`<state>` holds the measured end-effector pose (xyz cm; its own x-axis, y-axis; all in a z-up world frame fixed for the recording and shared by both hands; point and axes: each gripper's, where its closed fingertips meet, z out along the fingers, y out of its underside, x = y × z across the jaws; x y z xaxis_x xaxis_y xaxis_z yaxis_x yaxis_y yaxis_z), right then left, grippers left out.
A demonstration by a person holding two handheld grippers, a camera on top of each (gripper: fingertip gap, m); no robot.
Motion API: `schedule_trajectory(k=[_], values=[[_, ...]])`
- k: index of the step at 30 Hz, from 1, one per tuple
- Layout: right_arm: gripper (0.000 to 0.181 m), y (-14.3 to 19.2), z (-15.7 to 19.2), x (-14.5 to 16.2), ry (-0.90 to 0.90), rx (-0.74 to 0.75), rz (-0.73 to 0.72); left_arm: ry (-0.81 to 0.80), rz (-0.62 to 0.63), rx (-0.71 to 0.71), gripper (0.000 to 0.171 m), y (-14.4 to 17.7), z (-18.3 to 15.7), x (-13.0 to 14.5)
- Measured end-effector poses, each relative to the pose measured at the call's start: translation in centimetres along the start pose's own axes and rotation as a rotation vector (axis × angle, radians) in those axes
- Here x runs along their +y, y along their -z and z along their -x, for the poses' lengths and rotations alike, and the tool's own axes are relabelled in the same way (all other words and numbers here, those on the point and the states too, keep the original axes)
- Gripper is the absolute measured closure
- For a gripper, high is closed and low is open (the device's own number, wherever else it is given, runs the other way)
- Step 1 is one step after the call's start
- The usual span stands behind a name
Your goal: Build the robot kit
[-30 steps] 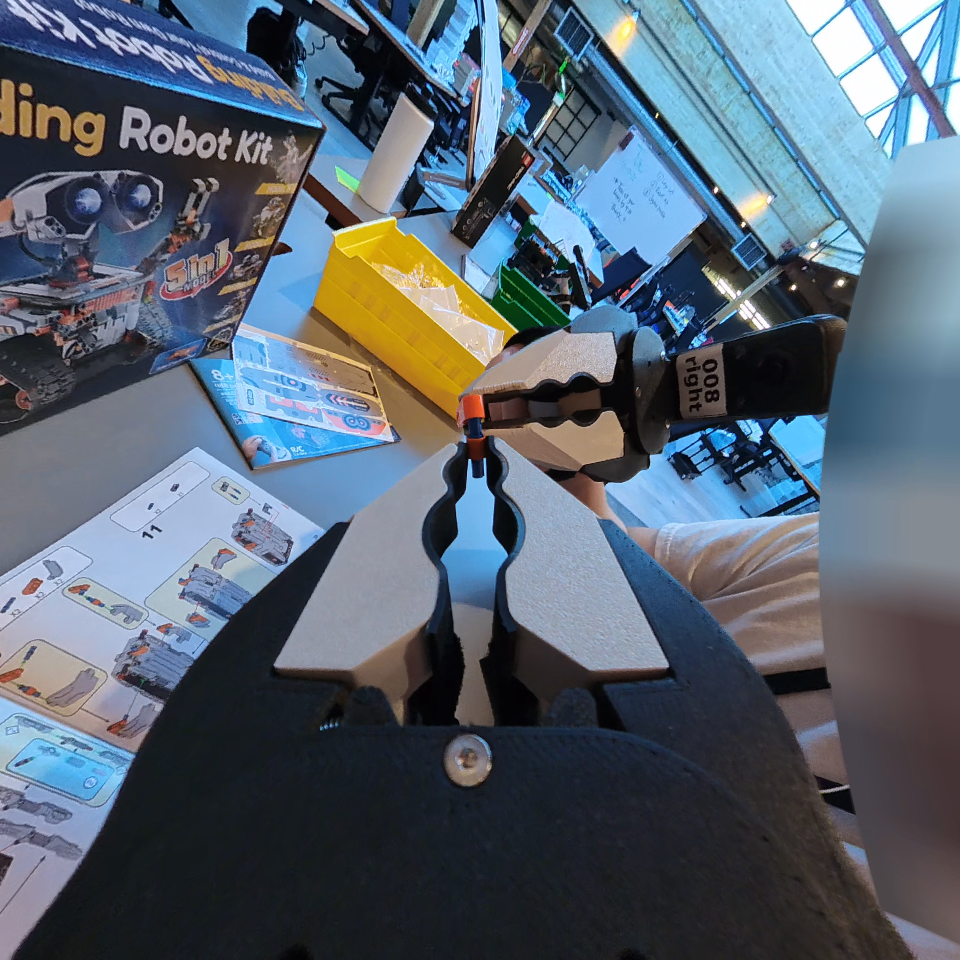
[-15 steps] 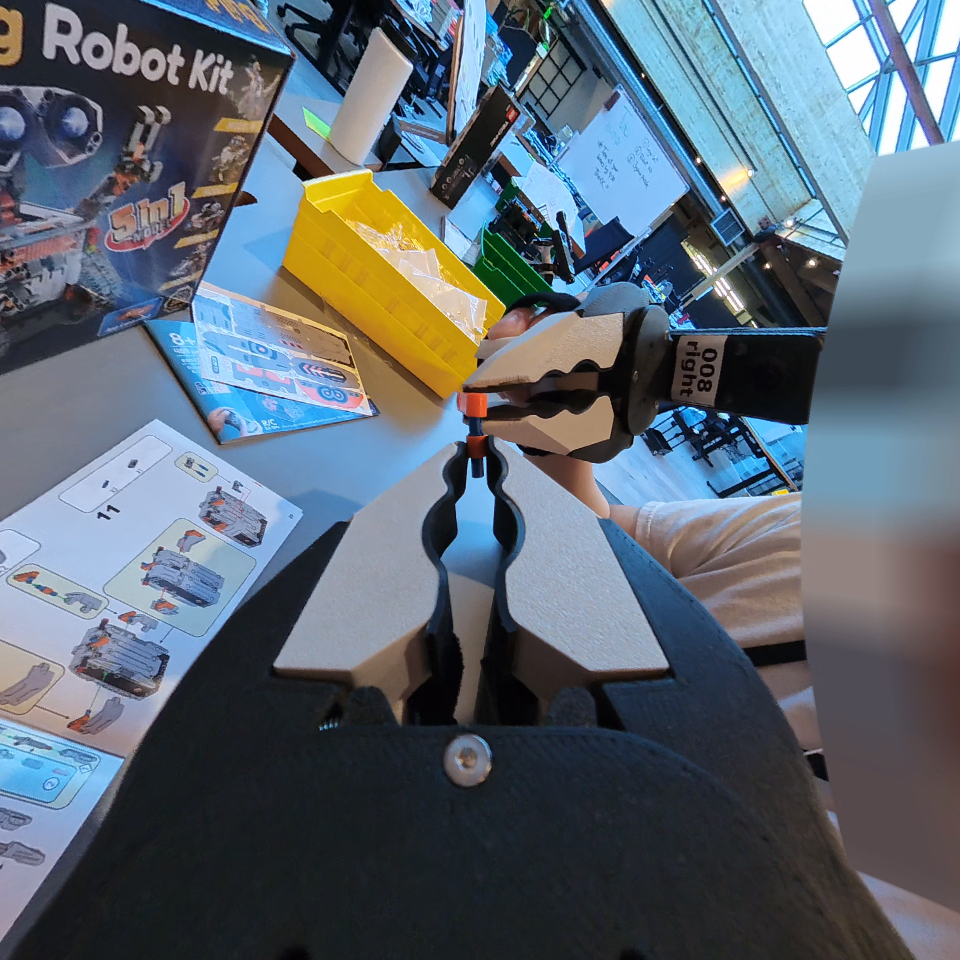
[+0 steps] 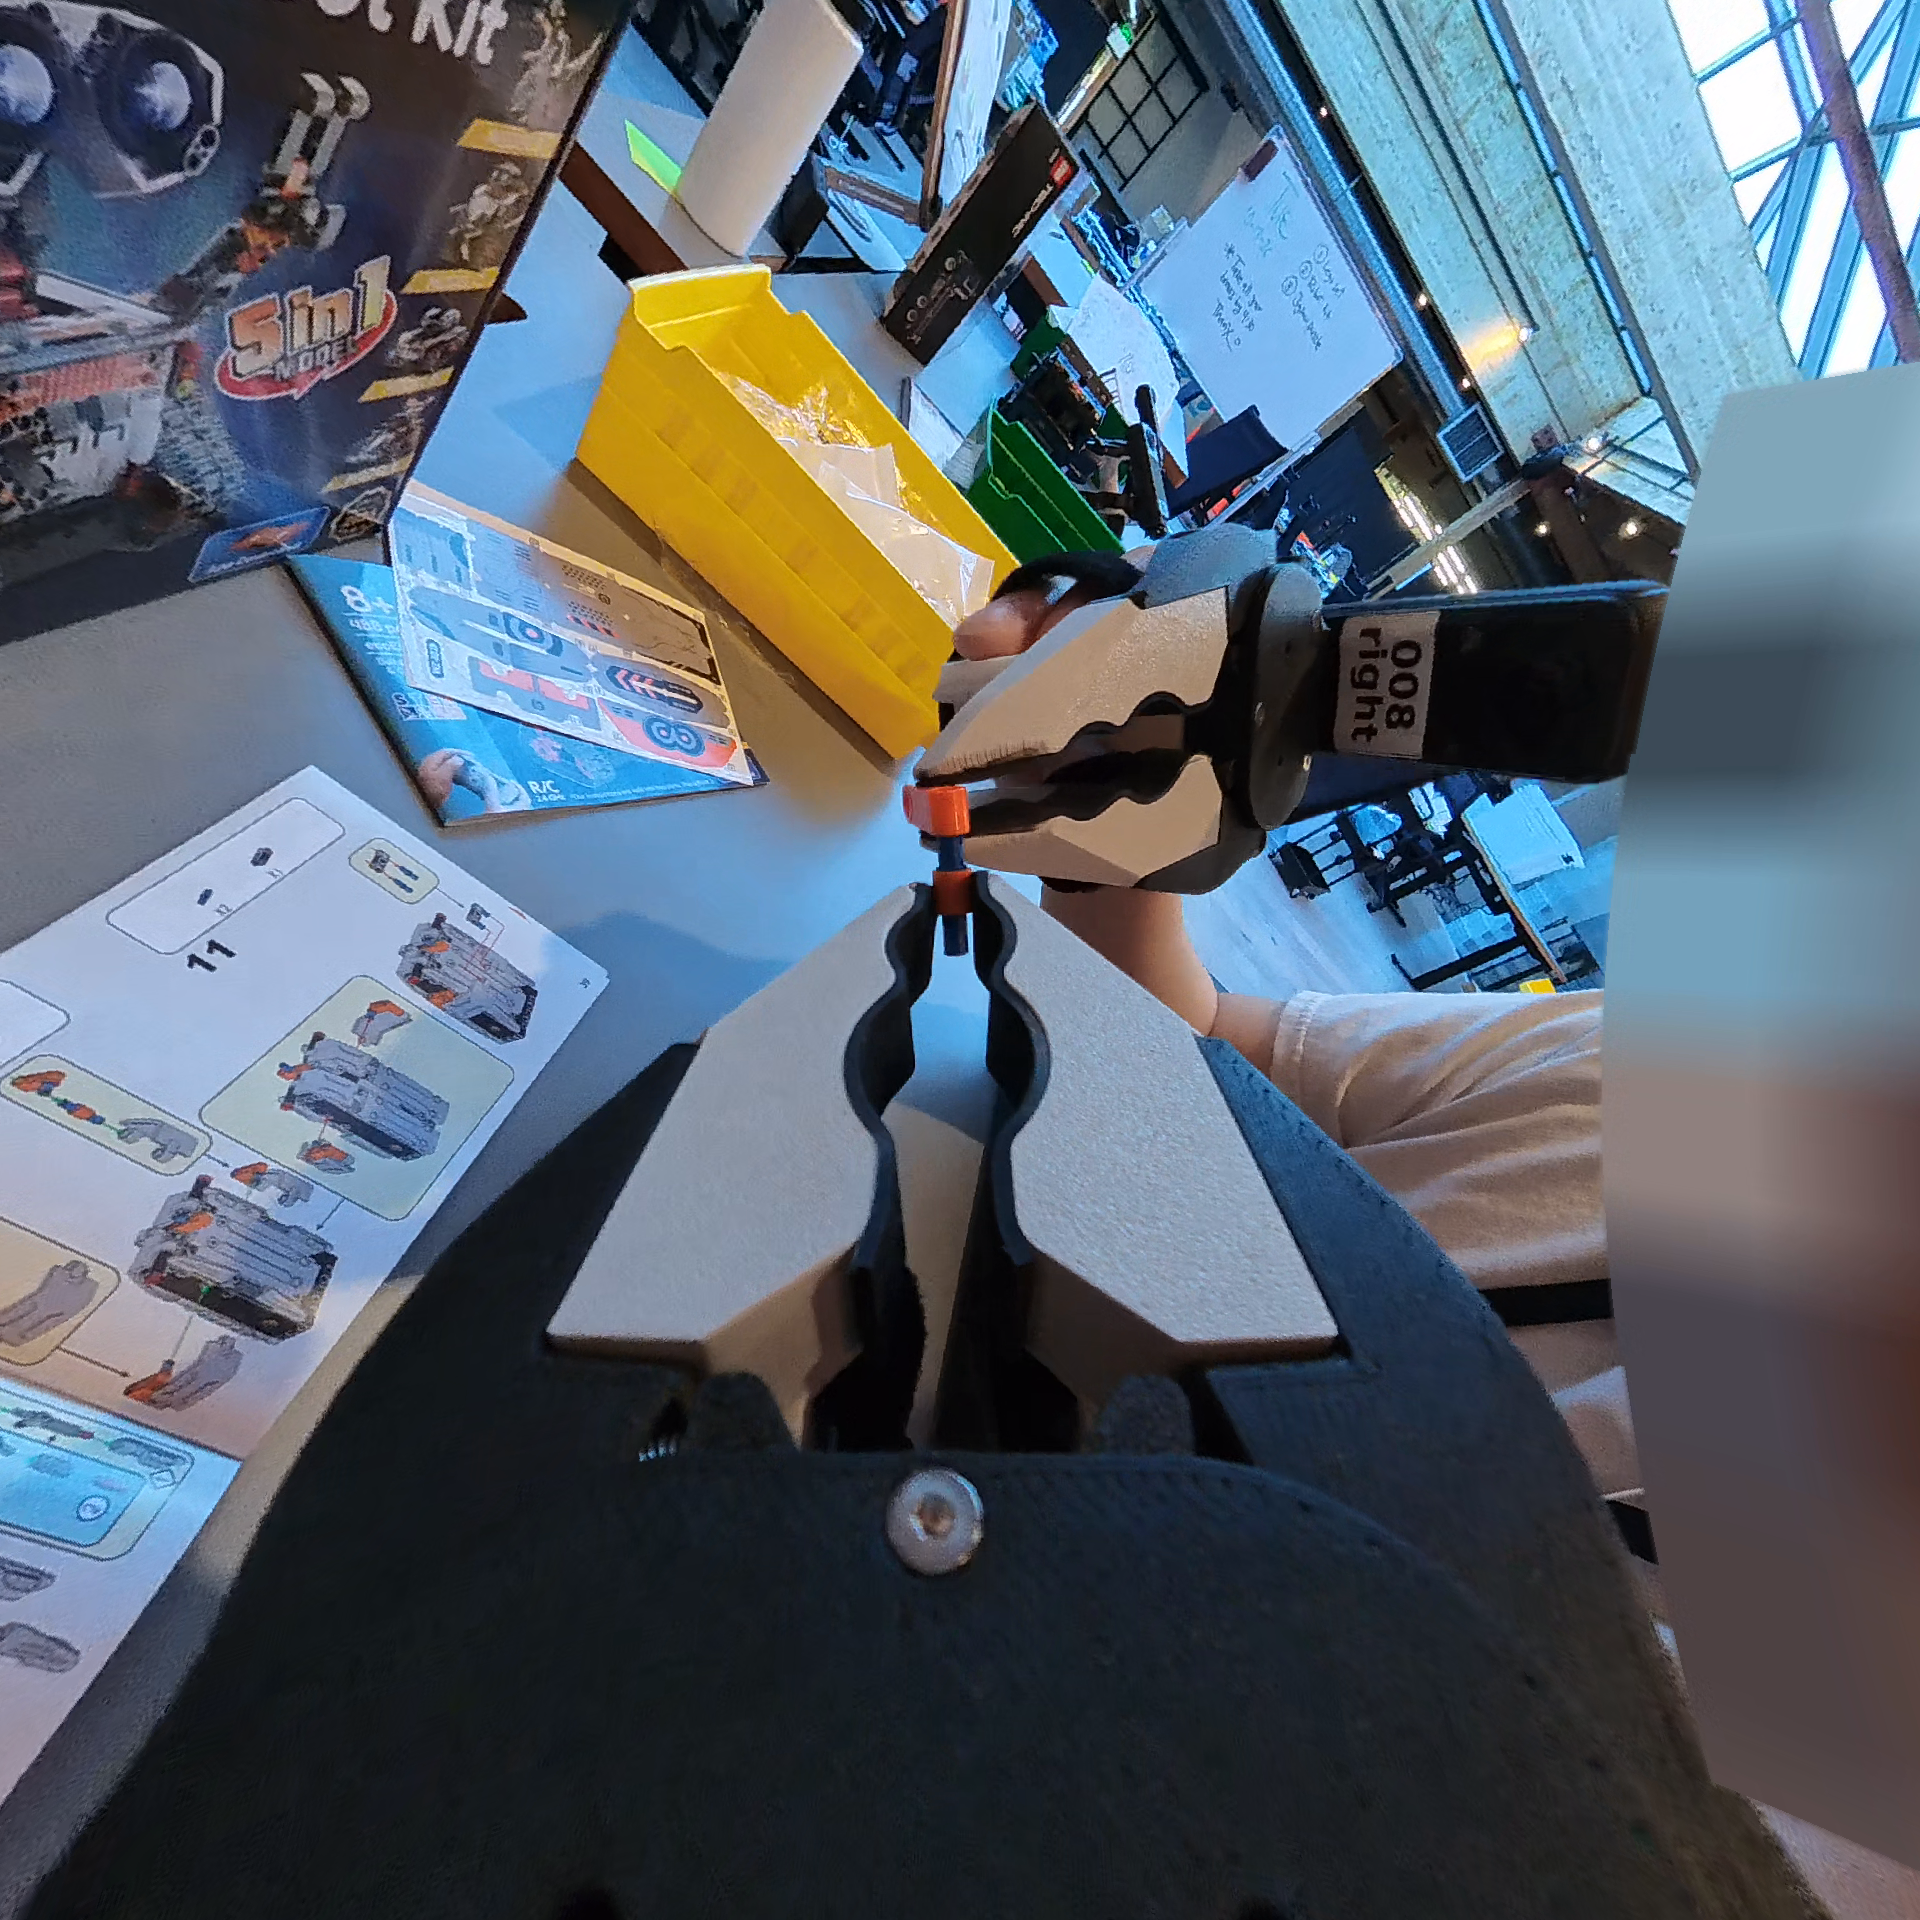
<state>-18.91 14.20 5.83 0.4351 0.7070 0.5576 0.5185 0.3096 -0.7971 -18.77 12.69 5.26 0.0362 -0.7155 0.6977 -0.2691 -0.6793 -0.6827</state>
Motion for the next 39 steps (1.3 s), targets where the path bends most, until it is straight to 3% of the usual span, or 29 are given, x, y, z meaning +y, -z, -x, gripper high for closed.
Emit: schedule_trajectory(k=[39], values=[[0.169,-1.2,1.5,2.1,0.006,-0.085,-0.015,0.077,0.085,-0.021,0.166,-0.6,1.9,1.7]])
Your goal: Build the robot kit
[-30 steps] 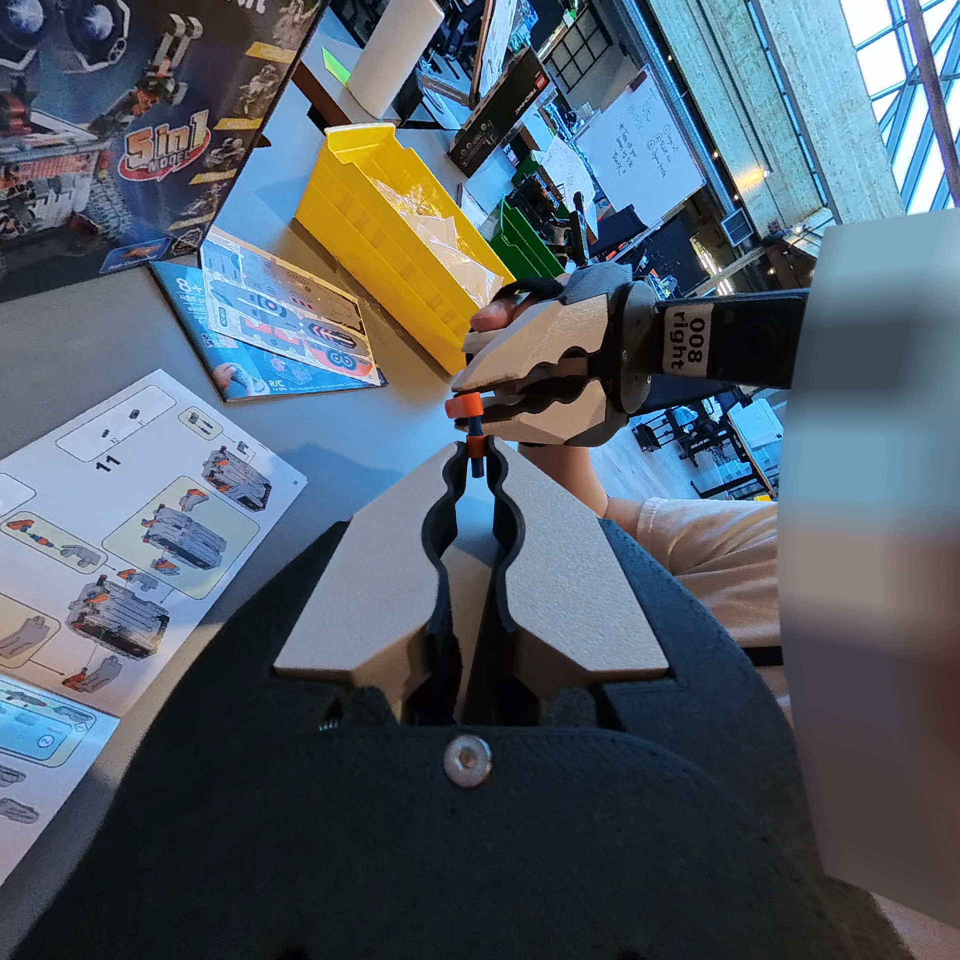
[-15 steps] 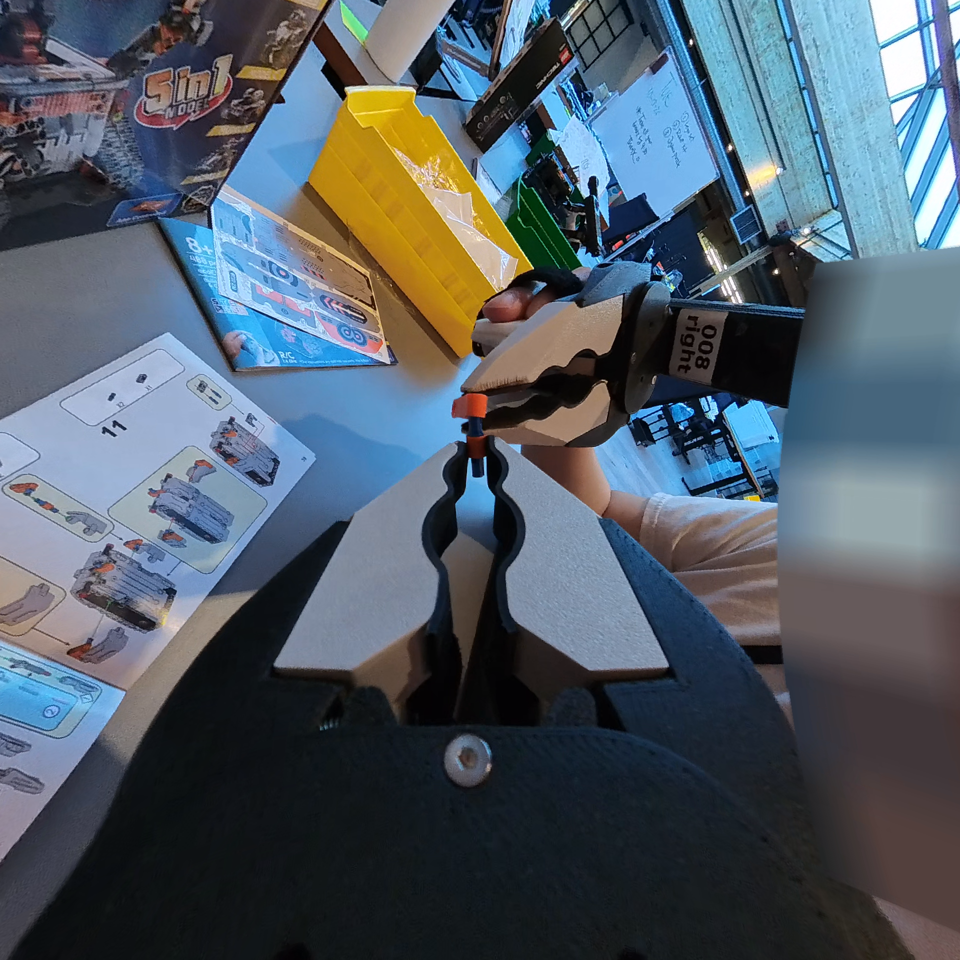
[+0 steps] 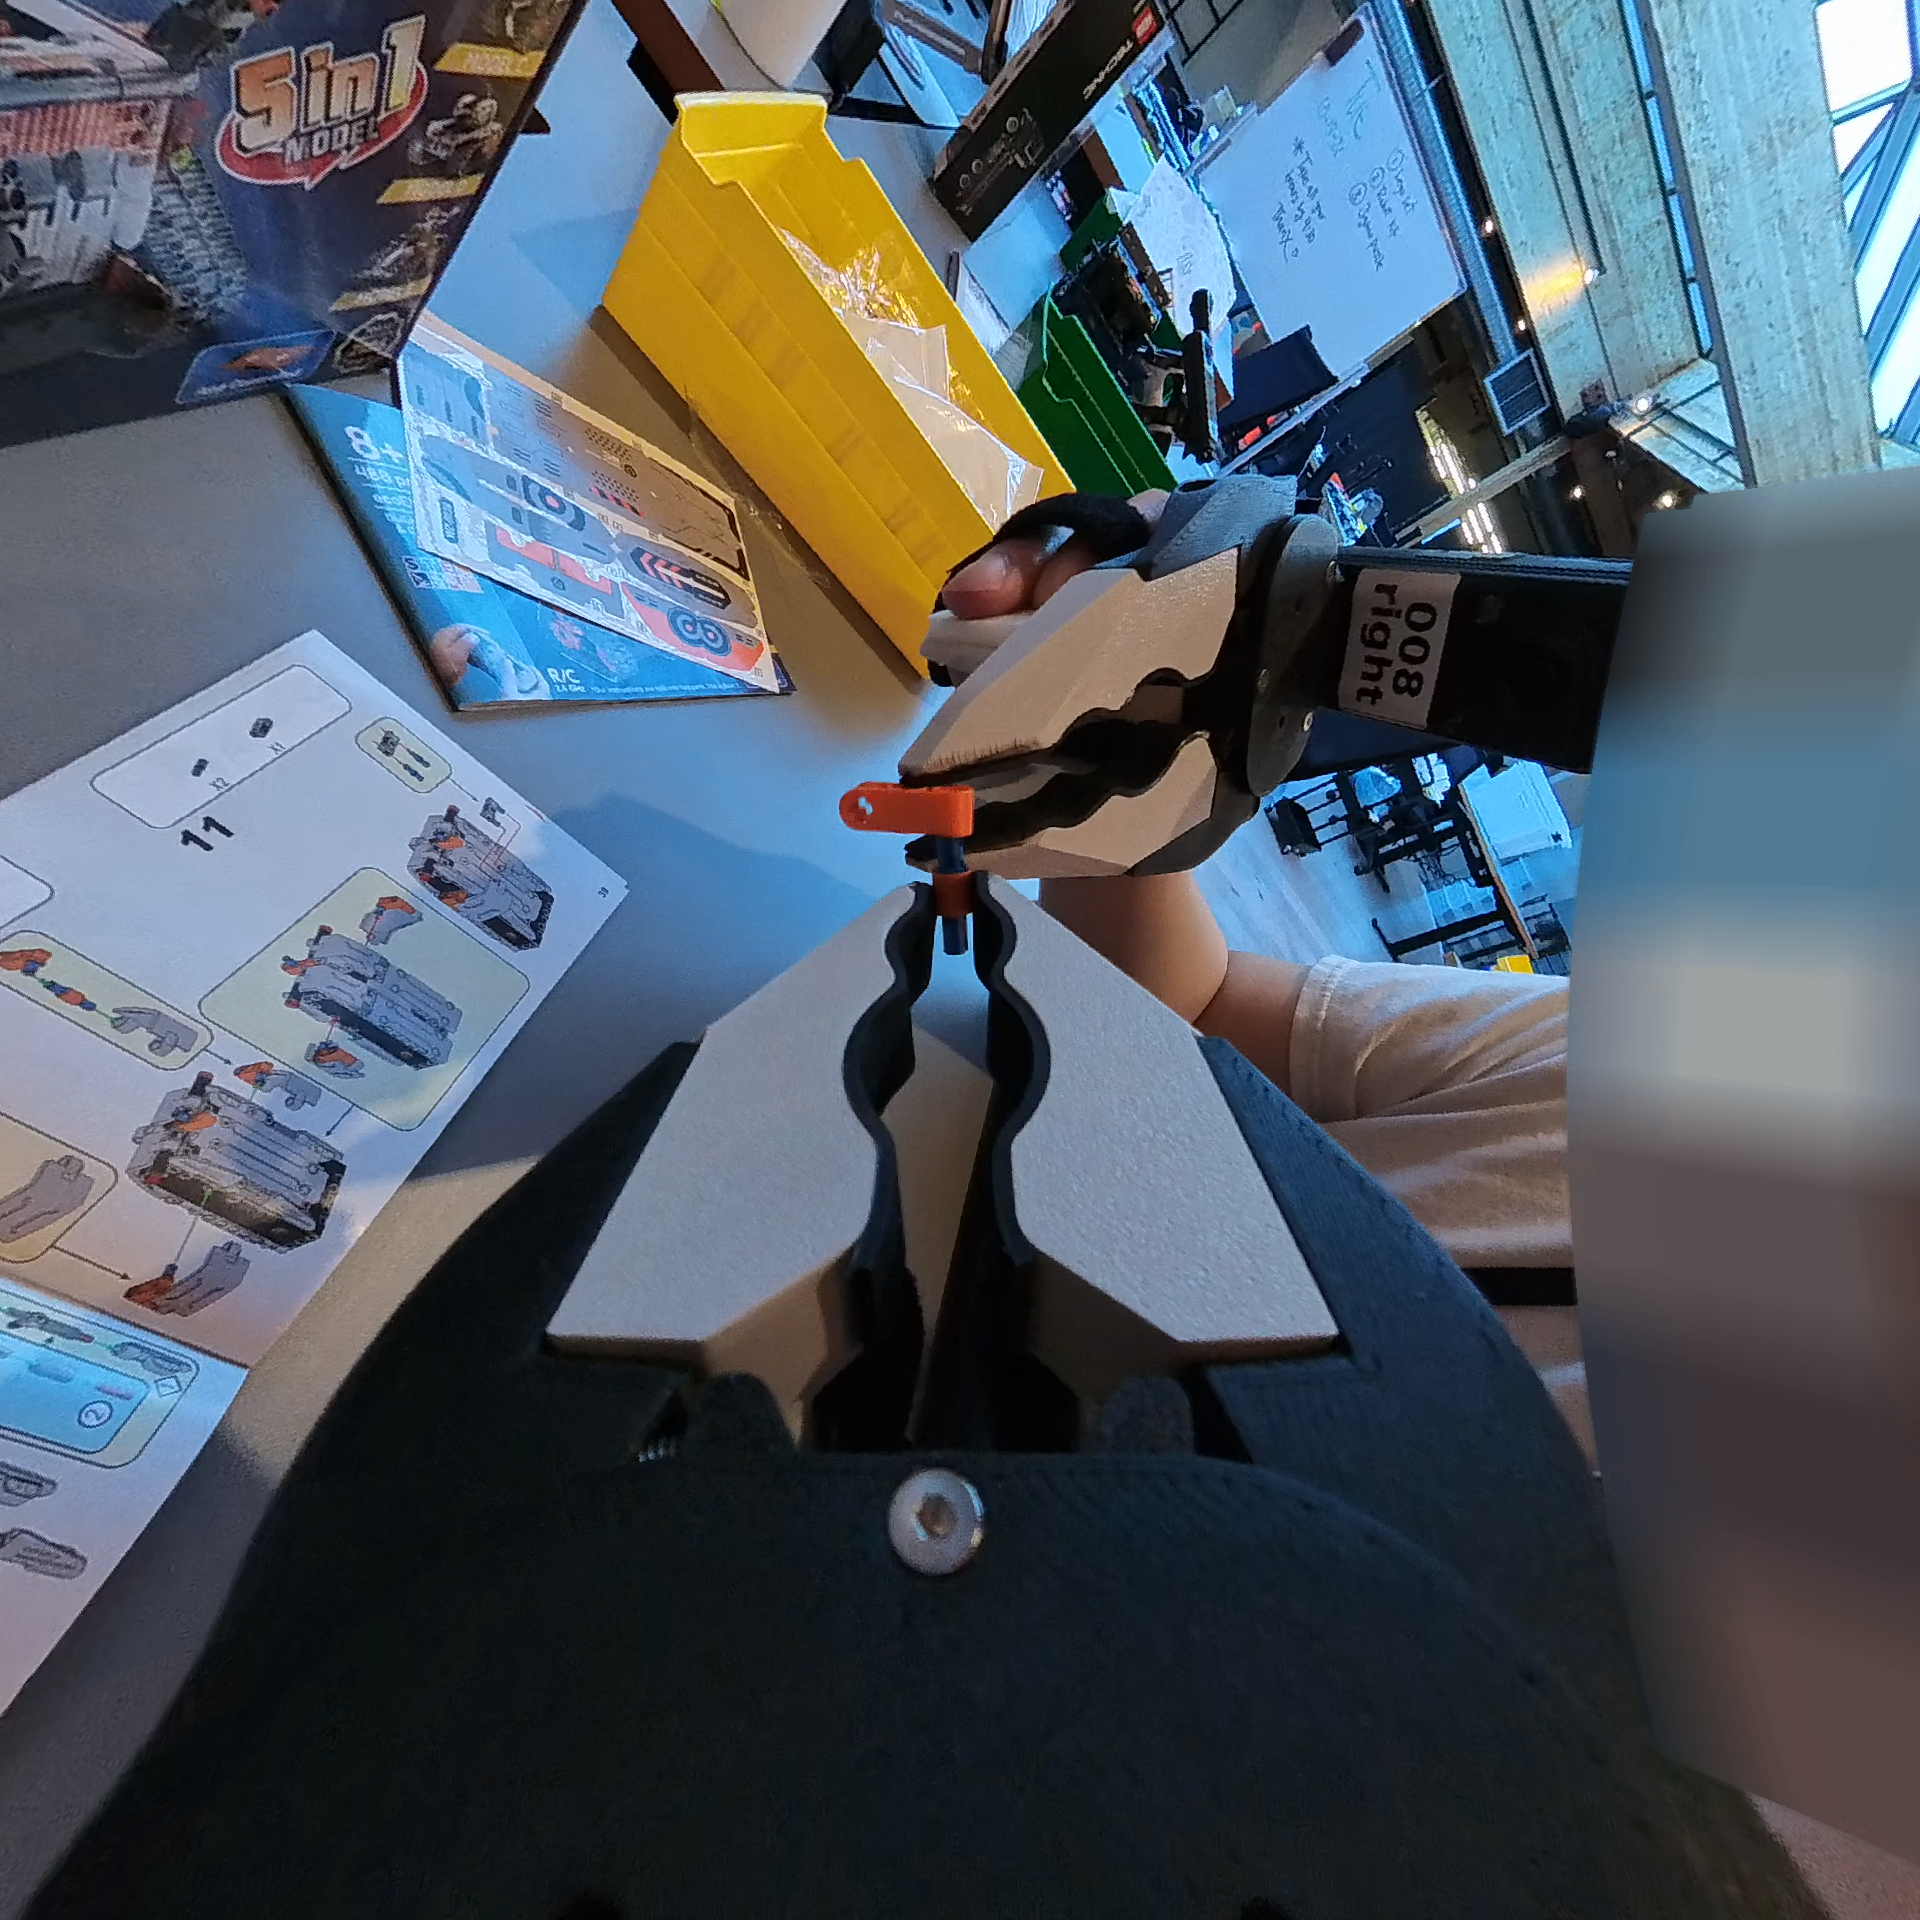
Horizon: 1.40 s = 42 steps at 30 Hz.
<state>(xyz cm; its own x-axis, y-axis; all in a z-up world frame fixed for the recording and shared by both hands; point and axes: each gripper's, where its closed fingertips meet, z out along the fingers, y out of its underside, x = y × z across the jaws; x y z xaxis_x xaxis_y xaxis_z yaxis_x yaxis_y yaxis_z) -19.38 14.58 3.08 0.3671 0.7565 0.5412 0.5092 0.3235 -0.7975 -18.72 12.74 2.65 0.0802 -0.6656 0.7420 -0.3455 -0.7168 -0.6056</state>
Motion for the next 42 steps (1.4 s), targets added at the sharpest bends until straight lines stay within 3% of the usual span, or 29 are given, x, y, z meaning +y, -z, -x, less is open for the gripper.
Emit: schedule_trajectory(k=[18,42], values=[[0.161,0.0,0.5,0.0,0.088,0.004,-0.008,0.003,0.003,0.002,0.166,0.1,0.0,0.1],[0.153,0.1,0.9,-0.3,0.063,-0.022,-0.031,0.007,0.001,0.009,0.167,0.1,-0.1,0.0]])
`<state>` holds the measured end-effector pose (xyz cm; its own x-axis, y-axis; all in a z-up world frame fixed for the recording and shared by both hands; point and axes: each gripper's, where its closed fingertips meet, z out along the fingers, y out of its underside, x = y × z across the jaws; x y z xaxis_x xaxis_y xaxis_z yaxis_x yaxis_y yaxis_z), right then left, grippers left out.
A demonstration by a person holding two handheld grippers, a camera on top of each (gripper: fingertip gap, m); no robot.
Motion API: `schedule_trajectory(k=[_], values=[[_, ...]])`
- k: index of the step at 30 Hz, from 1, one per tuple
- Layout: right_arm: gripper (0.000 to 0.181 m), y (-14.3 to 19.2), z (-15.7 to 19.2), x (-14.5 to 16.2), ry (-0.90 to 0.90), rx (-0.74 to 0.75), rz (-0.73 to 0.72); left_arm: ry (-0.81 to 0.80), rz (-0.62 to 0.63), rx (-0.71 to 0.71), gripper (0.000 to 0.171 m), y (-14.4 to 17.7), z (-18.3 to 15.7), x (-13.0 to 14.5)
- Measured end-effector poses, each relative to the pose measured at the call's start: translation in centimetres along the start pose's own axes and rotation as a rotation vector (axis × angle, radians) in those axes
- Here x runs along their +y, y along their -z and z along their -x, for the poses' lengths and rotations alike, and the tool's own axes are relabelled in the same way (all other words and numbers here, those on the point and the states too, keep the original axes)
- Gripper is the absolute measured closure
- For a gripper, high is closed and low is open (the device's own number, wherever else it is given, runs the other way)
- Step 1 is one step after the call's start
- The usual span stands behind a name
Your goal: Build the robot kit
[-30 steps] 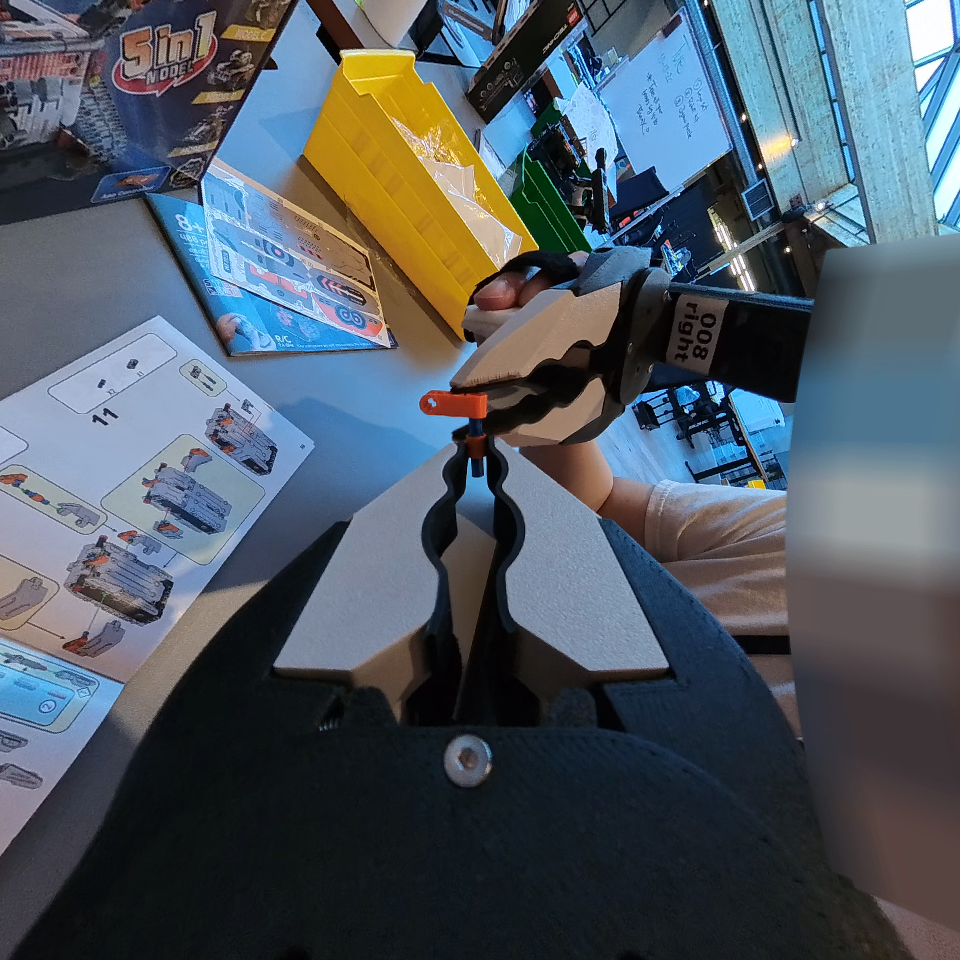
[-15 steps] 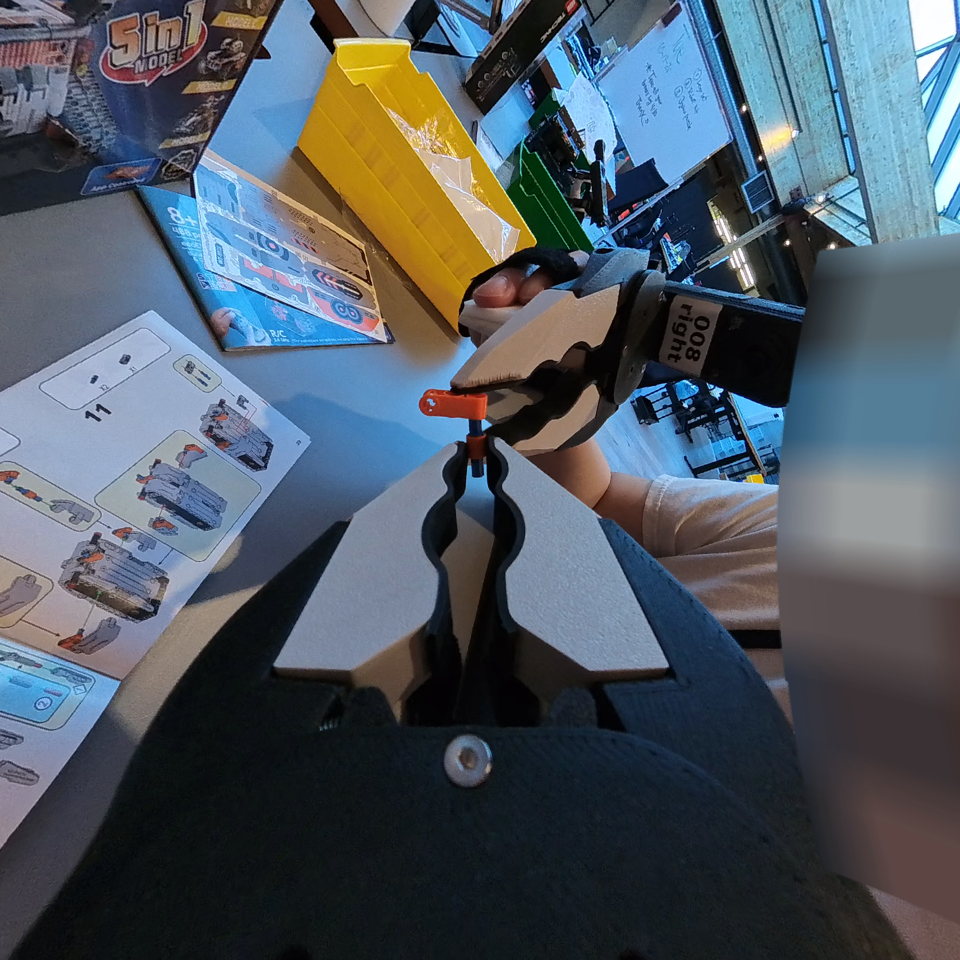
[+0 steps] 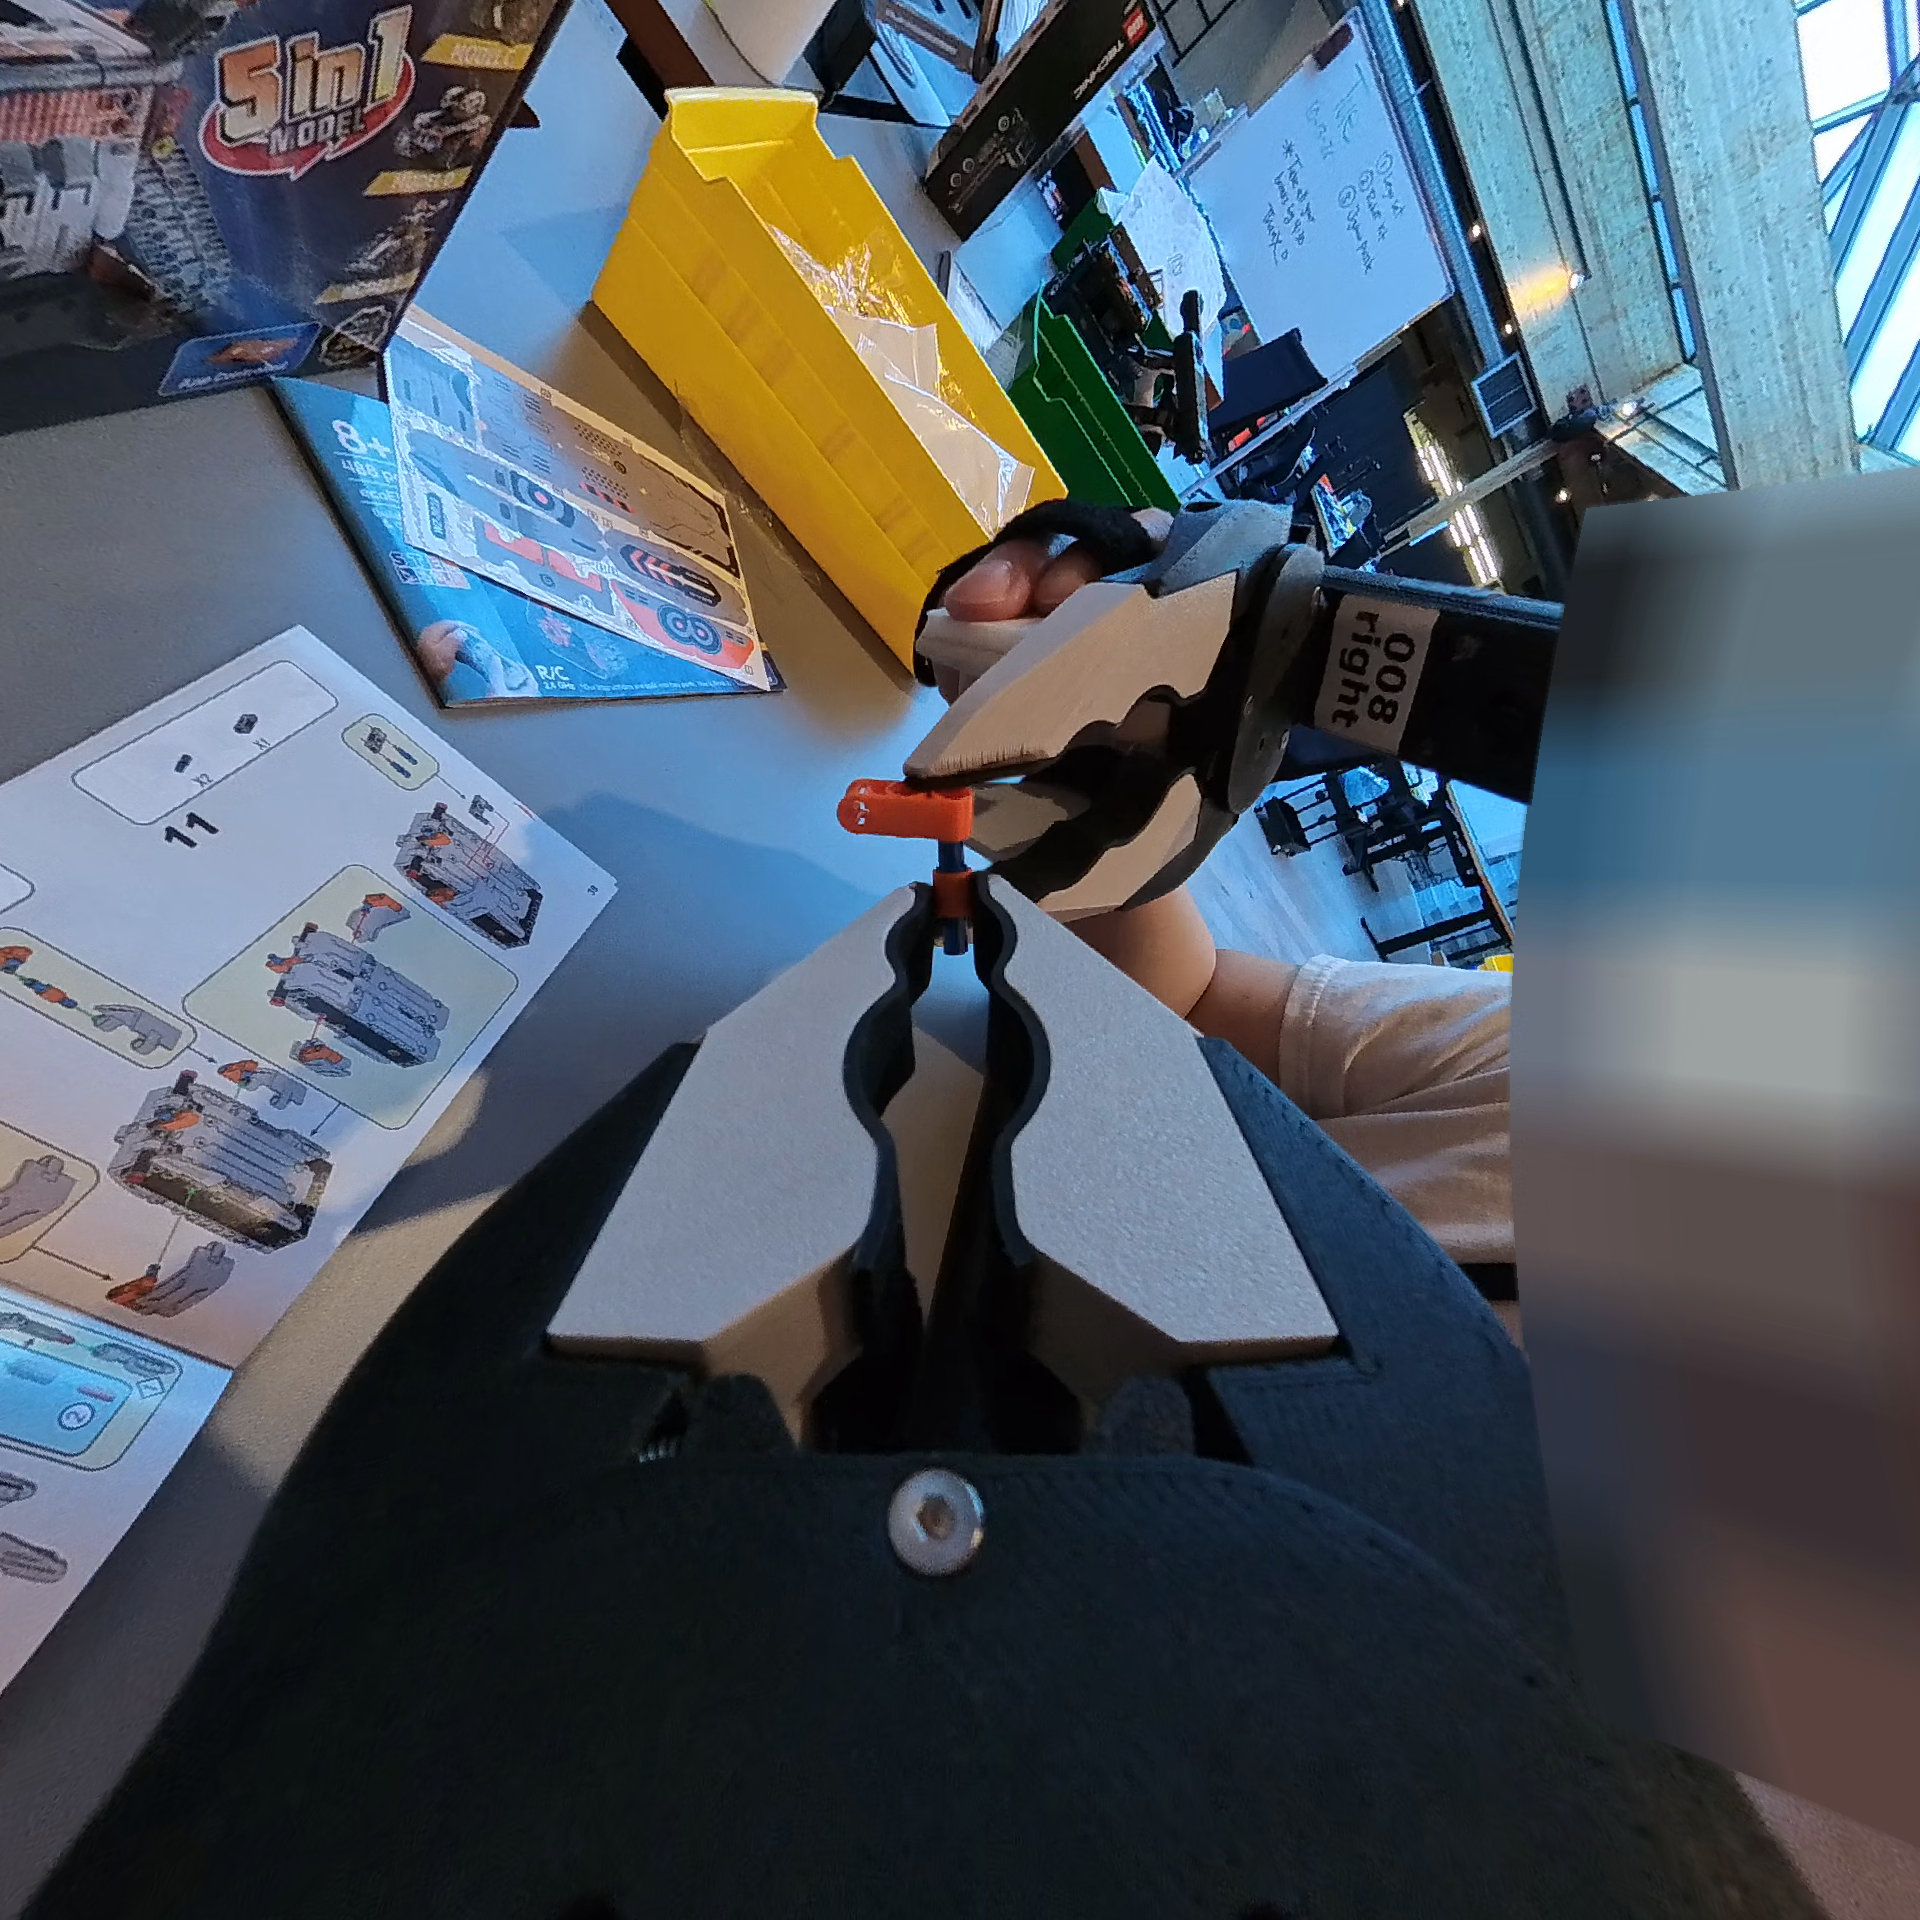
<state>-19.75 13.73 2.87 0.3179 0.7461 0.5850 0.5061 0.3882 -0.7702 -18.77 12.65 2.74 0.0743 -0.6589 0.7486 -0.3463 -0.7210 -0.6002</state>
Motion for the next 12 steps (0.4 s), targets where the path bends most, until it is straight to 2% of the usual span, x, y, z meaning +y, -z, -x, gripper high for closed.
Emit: schedule_trajectory(k=[12], values=[[0.155,0.19,-0.63,-0.61,-0.056,0.023,-0.034,0.001,-0.028,0.001,0.167,0.17,-0.03,-0.44]])
